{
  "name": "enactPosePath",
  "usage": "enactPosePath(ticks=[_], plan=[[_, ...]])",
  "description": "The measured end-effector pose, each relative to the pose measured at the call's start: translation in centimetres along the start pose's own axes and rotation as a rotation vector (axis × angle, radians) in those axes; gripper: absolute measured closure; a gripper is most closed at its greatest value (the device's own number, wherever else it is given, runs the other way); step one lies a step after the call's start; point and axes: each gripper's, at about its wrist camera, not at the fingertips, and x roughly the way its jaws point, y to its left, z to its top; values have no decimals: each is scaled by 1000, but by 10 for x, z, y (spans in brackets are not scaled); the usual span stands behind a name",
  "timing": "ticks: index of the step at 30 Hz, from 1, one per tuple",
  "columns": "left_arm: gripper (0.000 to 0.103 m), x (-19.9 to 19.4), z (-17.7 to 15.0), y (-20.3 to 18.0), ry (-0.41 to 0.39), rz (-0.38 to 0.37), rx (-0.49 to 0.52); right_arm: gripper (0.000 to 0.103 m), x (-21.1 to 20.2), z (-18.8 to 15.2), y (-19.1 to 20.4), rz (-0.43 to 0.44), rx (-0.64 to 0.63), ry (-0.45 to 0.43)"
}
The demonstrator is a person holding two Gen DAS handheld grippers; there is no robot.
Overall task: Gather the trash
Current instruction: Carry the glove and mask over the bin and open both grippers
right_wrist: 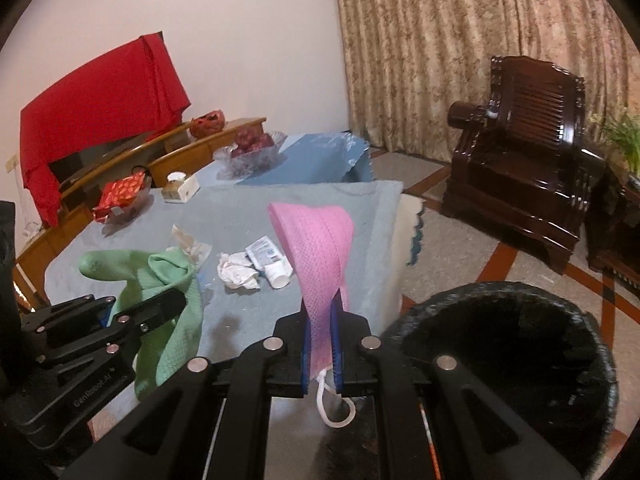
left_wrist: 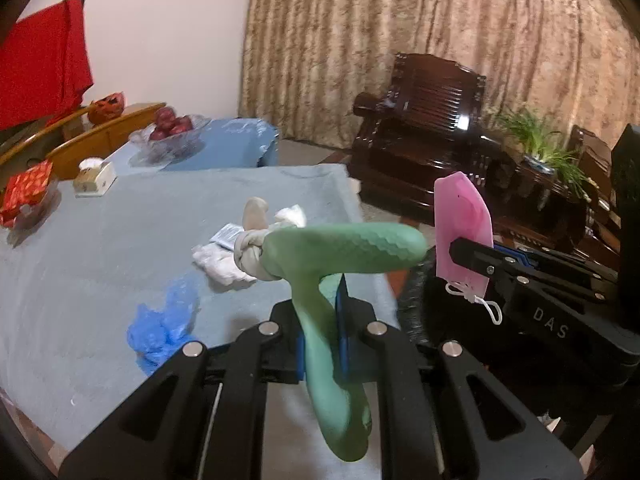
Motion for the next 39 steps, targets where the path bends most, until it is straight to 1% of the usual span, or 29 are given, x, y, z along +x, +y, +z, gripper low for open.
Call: enactPosePath(ticks=[8, 16, 21, 25, 32, 33, 35, 36, 37, 38, 39], plan=[[92, -7, 1, -51, -12, -70, 51, 95, -44, -5, -36, -69, 28, -36], [92, 3, -4, -97, 5, -166, 102, 95, -74, -20, -75, -151, 73, -37], [92, 20, -8, -123, 40, -213, 141, 95, -80, -34, -96, -194, 104, -13], [92, 34, -13, -136, 60, -232, 165, 95, -80, -45, -115, -225, 127, 7], [92, 60, -16, -158, 91, -272, 194, 95, -71, -60, -143, -271, 162, 45], [91, 65, -16, -162, 102, -288, 199, 89, -69, -62, -147, -277, 167, 52], [86, 71, -16, -167, 119, -298, 206, 86, -67, -66, -154, -289, 175, 64], [81, 74, -17, -169, 129, -310, 204, 80, -66, -68, -158, -297, 179, 71], [71, 77, -18, -169, 142, -321, 200, 75, -66, -71, -160, -308, 184, 75], [64, 78, -19, -168, 149, -324, 196, 68, -67, -72, -163, -313, 190, 76], [47, 77, -20, -167, 145, -319, 193, 60, -68, -74, -165, -318, 198, 74]])
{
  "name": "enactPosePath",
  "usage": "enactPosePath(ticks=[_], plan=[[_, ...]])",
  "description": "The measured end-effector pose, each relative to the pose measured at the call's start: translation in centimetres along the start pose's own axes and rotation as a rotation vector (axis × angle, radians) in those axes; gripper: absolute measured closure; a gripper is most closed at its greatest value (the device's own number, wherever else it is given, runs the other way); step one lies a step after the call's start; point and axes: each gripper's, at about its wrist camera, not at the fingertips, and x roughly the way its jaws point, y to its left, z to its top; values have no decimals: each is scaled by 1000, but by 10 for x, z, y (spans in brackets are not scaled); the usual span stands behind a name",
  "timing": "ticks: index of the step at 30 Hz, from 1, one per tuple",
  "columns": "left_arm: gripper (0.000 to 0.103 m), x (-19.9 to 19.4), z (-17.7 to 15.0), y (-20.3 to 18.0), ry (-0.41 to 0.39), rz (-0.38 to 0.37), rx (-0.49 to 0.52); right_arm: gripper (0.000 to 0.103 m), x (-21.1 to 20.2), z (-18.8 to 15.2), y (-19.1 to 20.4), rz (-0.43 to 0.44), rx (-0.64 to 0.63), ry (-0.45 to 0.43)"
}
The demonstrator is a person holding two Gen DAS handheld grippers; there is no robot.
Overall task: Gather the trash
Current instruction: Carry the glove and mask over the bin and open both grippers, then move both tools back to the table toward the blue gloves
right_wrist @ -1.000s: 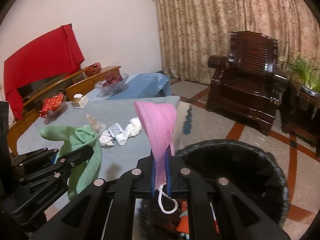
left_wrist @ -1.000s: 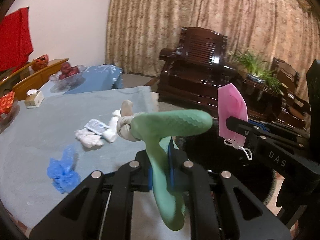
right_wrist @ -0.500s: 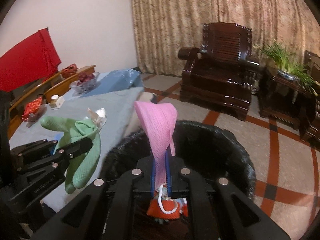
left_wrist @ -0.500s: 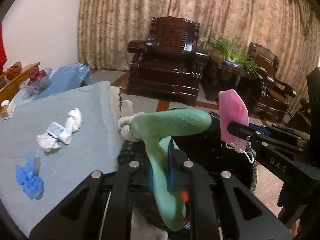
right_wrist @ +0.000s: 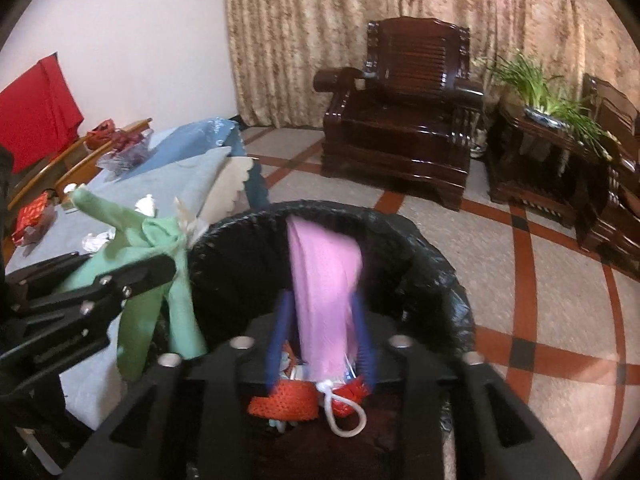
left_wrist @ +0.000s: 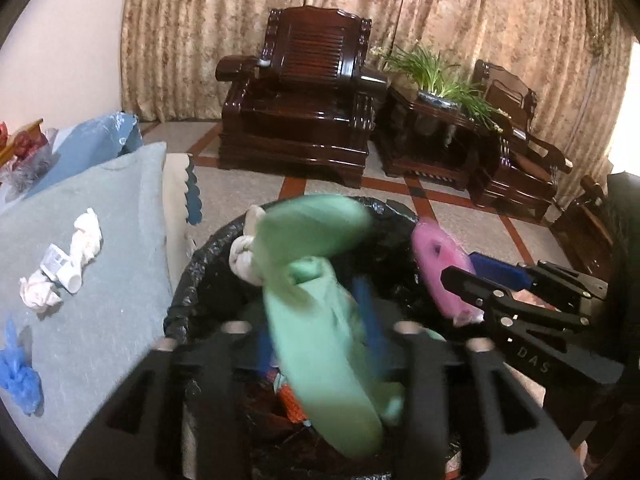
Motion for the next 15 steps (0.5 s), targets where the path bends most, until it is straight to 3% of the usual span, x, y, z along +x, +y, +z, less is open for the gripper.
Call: enactPosePath(ticks=[1, 3, 5, 15], plan=[[40, -1, 0, 0, -4, 6, -2, 54, -1, -1, -2, -7, 4, -2], [33, -4, -3, 4, -9, 23, -5, 33, -3, -1, -4, -17, 10, -12], [27, -8, -5, 8, -9, 38, -13, 24, -5, 0, -5, -20, 19, -21], [26, -53, -14, 47, -60, 137, -55, 13, -12, 9, 21, 34, -7, -55]])
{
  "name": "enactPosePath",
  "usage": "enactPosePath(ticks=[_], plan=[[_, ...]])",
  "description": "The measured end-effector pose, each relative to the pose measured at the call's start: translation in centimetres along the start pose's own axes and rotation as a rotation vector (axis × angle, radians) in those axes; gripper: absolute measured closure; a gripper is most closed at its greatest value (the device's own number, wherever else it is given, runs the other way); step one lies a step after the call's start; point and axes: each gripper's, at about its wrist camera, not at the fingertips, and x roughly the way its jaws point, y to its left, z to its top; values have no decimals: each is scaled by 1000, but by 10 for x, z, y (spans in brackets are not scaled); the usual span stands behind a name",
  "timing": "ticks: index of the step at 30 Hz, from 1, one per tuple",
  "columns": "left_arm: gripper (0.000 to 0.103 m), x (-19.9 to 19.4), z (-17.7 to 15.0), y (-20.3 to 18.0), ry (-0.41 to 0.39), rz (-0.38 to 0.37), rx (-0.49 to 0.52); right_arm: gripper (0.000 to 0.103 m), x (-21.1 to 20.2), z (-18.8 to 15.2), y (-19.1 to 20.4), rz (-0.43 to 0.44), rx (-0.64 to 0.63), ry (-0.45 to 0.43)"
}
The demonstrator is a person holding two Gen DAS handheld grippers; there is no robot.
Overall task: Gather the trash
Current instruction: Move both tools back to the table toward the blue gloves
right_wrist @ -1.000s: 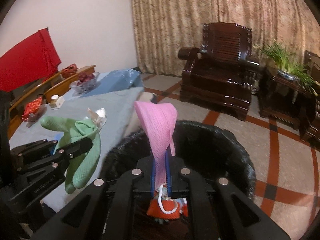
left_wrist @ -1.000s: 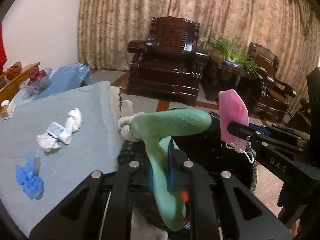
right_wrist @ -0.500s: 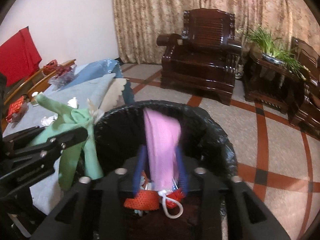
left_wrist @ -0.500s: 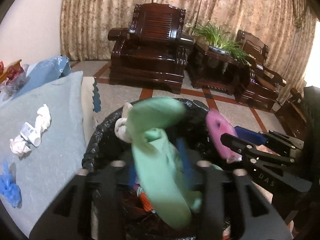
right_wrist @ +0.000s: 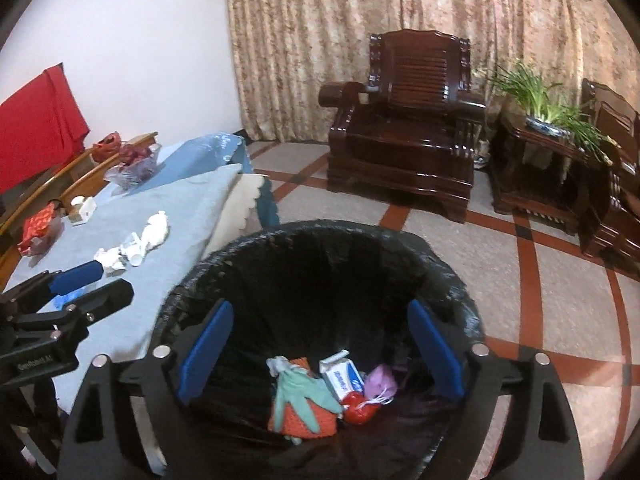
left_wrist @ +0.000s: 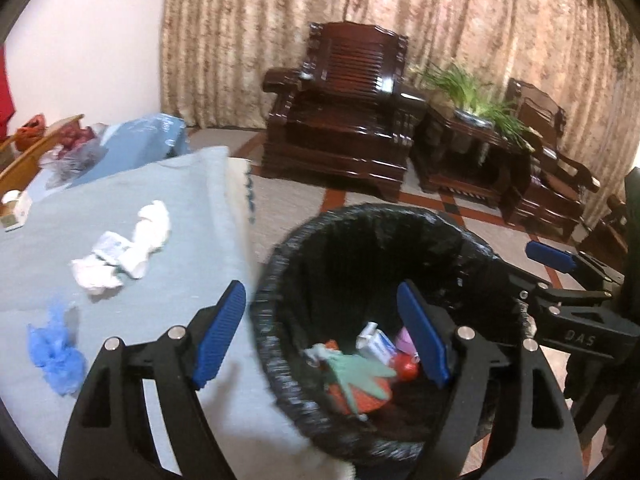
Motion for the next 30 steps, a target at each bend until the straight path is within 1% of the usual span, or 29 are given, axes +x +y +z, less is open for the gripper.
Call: enactPosePath(ticks=[5, 8, 15, 19, 23, 25, 30], plan=[[24, -26, -1, 32, -38, 77, -39, 8, 1, 4, 31, 49, -30, -14], [22, -41, -3, 58, -52, 129, -75, 7, 5, 7, 50, 80, -45, -17], [18, -67, -15, 125, -69, 281, -164, 6, 18, 16, 102, 145, -101, -19], [18, -75, -27, 163, -55, 364, -206, 6, 28, 20, 129, 175, -128, -21], [18, -77, -41, 196, -32, 424, -241, 6, 42, 22, 159, 202, -160, -16], [18, -74, -47, 212, -15, 441, -264, 6, 51, 23, 173, 214, -179, -15], [18, -62, -59, 235, 18, 456, -300, 6, 70, 21, 200, 236, -215, -1]])
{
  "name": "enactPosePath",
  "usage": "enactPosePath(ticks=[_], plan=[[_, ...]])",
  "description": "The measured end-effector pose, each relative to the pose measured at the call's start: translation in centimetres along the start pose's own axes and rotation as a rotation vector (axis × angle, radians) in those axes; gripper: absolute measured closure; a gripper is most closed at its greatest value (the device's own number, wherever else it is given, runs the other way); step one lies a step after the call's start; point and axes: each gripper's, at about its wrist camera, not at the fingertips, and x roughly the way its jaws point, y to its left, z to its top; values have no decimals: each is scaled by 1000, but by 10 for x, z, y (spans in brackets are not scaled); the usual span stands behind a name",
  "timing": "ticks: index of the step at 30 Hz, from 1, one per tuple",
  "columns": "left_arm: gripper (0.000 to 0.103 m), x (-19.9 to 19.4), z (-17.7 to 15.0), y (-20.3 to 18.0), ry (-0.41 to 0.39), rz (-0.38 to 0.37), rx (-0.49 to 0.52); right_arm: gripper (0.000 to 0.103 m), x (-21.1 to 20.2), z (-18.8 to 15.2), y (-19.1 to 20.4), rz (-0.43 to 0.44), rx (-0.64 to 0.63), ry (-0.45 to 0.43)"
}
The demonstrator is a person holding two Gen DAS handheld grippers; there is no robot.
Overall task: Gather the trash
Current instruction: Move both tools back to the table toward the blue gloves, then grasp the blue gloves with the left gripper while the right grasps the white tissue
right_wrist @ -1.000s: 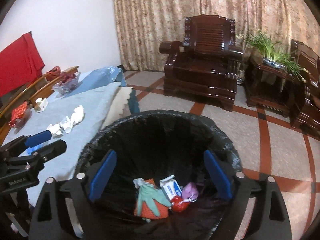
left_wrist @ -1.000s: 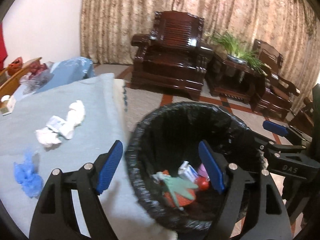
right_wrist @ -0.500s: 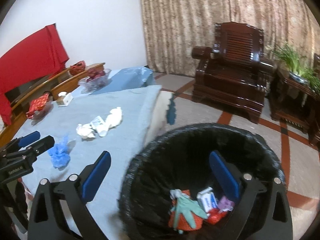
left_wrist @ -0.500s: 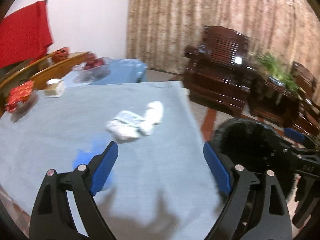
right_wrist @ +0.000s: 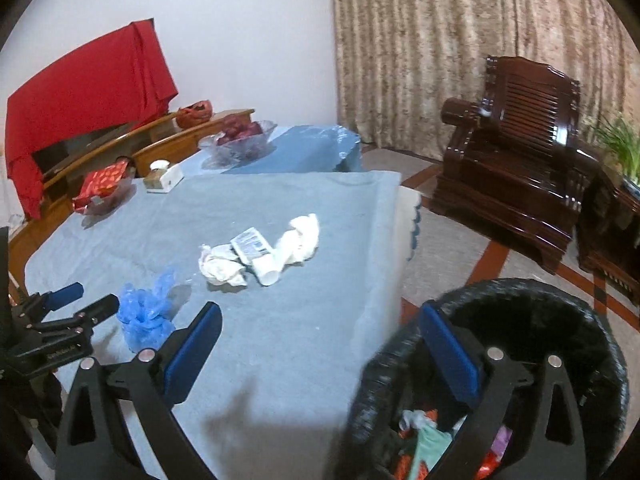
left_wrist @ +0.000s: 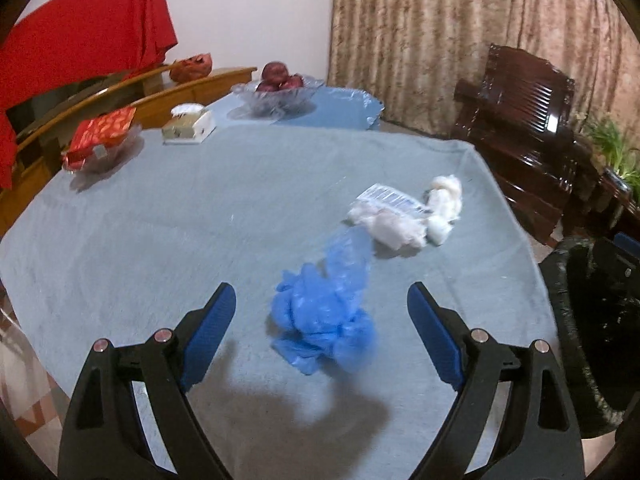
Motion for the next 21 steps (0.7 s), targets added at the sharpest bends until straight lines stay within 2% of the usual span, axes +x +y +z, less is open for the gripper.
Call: enactPosePath(ticks=[18, 20, 21], plan=[[18, 72, -11, 6, 133, 6, -30, 6, 63, -4, 38, 33, -52, 61], [22, 76, -11, 6, 143, -7, -41, 6, 68, -4, 41, 35, -54, 65], [28, 78, -12, 7, 149, -17, -46, 6, 70, -4, 42, 36, -54, 67]])
